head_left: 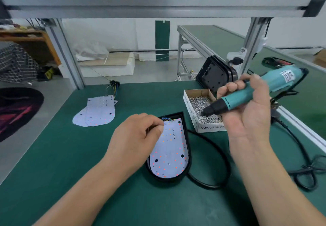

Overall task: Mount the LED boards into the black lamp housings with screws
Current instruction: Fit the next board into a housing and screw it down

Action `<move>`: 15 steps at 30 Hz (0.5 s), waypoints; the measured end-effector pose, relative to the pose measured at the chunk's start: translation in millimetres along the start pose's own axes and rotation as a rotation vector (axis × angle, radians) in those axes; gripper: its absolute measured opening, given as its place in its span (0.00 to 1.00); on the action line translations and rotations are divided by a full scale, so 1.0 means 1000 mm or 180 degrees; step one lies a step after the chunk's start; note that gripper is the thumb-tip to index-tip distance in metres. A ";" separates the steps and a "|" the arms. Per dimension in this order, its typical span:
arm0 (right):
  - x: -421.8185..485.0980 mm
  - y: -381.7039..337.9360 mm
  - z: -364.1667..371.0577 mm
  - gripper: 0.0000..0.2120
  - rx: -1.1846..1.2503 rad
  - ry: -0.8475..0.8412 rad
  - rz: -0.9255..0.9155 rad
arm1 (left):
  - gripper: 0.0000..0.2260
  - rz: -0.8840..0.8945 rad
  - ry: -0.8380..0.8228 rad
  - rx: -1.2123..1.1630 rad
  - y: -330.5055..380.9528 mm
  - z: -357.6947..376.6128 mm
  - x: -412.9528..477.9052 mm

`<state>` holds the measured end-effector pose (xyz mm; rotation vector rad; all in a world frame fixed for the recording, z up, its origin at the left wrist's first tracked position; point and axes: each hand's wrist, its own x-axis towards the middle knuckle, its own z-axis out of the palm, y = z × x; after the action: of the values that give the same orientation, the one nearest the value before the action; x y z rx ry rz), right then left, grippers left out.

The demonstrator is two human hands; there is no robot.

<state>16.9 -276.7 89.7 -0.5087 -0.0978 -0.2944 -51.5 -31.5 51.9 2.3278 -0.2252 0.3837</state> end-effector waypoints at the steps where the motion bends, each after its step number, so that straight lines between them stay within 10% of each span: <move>1: 0.005 -0.004 -0.004 0.05 0.0059 0.0135 -0.0030 | 0.05 0.0010 -0.0088 -0.0074 0.005 0.004 0.004; 15: 0.031 -0.029 -0.039 0.06 0.0318 0.0531 -0.0383 | 0.08 0.1227 -0.1430 0.2537 0.086 0.101 0.152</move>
<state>38.6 -327.7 74.3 -0.3781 0.0192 -0.4463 88.3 -171.0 92.0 3.1450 -0.8825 0.1280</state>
